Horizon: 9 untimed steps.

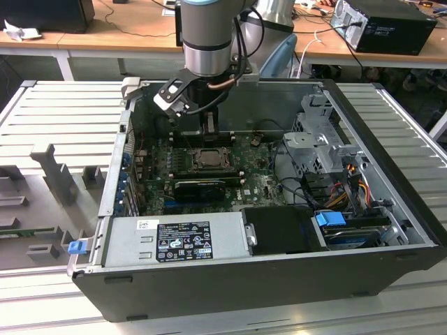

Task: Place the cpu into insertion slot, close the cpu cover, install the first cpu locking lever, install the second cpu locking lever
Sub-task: 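Install the first cpu locking lever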

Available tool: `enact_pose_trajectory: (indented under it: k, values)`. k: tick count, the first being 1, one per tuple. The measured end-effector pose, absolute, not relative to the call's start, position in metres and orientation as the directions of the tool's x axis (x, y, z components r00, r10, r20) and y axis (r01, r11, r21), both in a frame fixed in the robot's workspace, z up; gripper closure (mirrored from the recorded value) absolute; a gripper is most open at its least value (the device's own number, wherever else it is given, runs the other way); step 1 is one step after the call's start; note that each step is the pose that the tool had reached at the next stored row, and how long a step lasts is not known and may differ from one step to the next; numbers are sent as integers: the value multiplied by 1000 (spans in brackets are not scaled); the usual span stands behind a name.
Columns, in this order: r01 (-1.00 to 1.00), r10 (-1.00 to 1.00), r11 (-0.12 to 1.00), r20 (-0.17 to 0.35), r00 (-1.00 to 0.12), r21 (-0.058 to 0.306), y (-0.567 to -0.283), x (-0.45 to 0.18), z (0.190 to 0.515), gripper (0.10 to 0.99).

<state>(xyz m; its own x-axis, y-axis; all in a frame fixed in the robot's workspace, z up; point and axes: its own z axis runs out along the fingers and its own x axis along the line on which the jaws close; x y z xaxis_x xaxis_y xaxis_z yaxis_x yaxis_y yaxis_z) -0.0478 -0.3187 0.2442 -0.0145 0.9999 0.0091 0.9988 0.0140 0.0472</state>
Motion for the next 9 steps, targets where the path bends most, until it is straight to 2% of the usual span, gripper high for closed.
enact_pose_trajectory:
  k: [9]
  values:
    - [999,1000,14,9,-15,47,-319,-48,260,980]
